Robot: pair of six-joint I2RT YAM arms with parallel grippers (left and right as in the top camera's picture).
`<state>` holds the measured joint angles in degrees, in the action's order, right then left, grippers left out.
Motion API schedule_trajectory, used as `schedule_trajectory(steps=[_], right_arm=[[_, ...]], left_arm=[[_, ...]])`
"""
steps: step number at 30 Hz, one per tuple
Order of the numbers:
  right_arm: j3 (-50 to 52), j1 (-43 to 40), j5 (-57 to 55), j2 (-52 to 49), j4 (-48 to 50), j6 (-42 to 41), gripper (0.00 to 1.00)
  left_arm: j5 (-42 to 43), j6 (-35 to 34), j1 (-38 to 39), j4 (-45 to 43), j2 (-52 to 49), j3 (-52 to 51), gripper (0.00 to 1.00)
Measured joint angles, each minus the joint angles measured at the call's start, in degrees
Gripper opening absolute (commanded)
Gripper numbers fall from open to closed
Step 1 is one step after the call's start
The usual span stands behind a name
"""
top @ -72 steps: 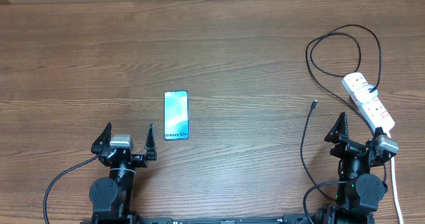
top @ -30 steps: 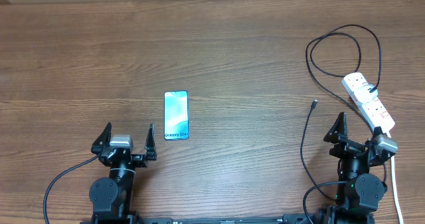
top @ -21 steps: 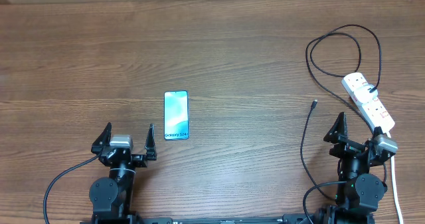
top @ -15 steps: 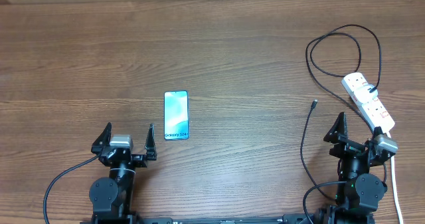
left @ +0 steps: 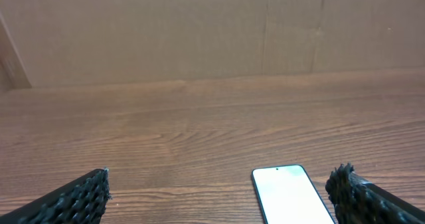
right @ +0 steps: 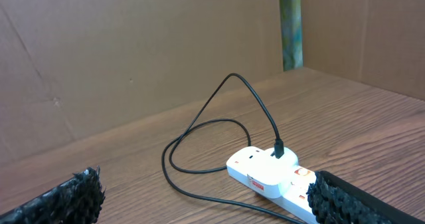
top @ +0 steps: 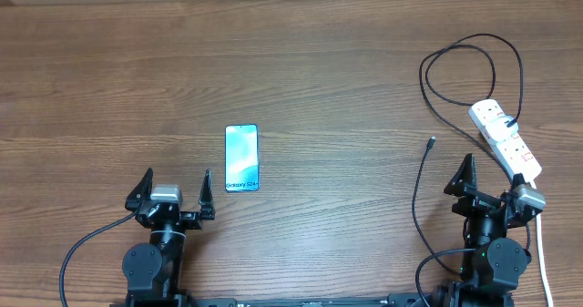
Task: Plug charger to phone and switch on socket
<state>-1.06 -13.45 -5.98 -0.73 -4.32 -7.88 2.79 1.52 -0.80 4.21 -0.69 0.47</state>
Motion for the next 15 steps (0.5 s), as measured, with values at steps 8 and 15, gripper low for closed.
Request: schedule_trajectory(steps=[8, 15], right_arm=[[0.0, 0.0, 0.0, 0.0, -0.02, 0.04, 1.0], [0.0, 0.0, 0.02, 0.0, 0.02, 0.02, 1.0]], left_arm=[[0.0, 0.0, 0.0, 0.0, 0.0, 0.0, 1.0], [0.66, -0.04, 0.0, -0.13, 0.0, 0.0, 1.0]])
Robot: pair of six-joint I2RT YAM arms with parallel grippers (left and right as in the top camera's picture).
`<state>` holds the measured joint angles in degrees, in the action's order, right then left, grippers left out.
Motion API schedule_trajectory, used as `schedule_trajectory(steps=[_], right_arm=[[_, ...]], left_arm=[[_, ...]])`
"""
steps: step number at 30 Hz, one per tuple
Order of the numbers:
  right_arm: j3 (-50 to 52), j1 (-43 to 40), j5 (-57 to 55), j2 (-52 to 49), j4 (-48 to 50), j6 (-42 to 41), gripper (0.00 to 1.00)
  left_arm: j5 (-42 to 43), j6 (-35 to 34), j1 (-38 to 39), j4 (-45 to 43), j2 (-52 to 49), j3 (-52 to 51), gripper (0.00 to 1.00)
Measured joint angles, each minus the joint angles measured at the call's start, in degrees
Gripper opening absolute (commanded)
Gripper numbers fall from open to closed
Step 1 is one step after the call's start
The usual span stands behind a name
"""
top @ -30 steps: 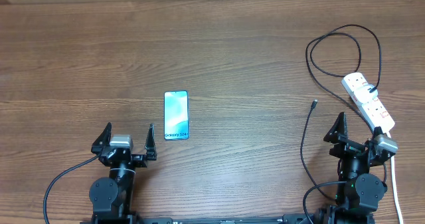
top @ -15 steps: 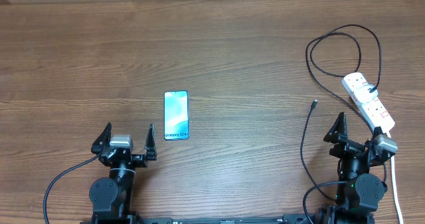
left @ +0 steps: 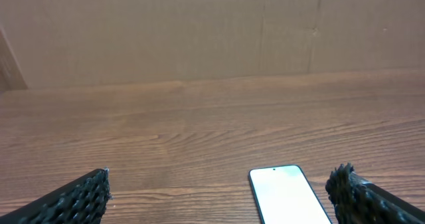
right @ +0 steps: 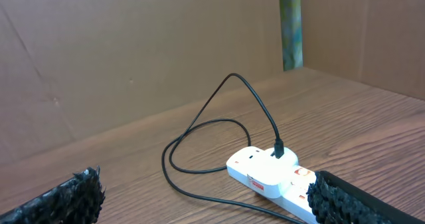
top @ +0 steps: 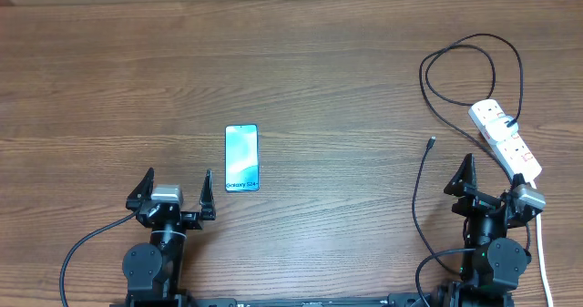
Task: Plug charger to phone and switch on socket
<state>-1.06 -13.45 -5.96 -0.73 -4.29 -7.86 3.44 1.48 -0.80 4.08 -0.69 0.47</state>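
Observation:
A phone [top: 241, 158] lies face up on the wooden table, its screen lit; the left wrist view shows it [left: 287, 193] just inside my right finger. My left gripper [top: 171, 194] stands open just short of it, nothing between the fingers. A white power strip [top: 506, 139] lies at the right, a black charger plugged into it [right: 277, 151]. The black cable [top: 474, 43] loops behind and its free plug end [top: 430, 143] rests on the table. My right gripper [top: 492, 190] stands open near the strip, empty.
Brown cardboard walls [left: 199, 31] close off the far side of the table. A white lead [top: 543, 252] runs from the strip toward the front edge, beside the right arm. Bare wood [top: 337, 88] lies between phone and cable.
The left wrist view has shifted very slightly; the phone sits a touch further left in it. Nothing else differs.

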Motion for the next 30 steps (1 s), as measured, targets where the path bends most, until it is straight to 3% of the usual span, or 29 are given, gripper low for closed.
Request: schedule_trajectory(steps=[5, 11, 17, 30], right_arm=[[0.0, 0.0, 0.0, 0.0, -0.04, -0.02, 1.0], [0.0, 0.0, 0.0, 0.0, -0.02, 0.0, 1.0], [0.0, 0.0, 0.0, 0.0, 0.0, 0.0, 1.0], [0.0, 0.0, 0.0, 0.0, 0.0, -0.02, 1.0]], left_arm=[[0.02, -0.33, 0.0, 0.02, 0.0, 0.0, 1.0], [0.22, -5.46, 0.0, 0.74, -1.16, 0.15, 1.0], [0.98, -7.15, 0.0, 7.72, -6.38, 3.96, 1.0], [2.54, -7.08, 0.0, 22.05, -24.22, 28.13, 1.0]])
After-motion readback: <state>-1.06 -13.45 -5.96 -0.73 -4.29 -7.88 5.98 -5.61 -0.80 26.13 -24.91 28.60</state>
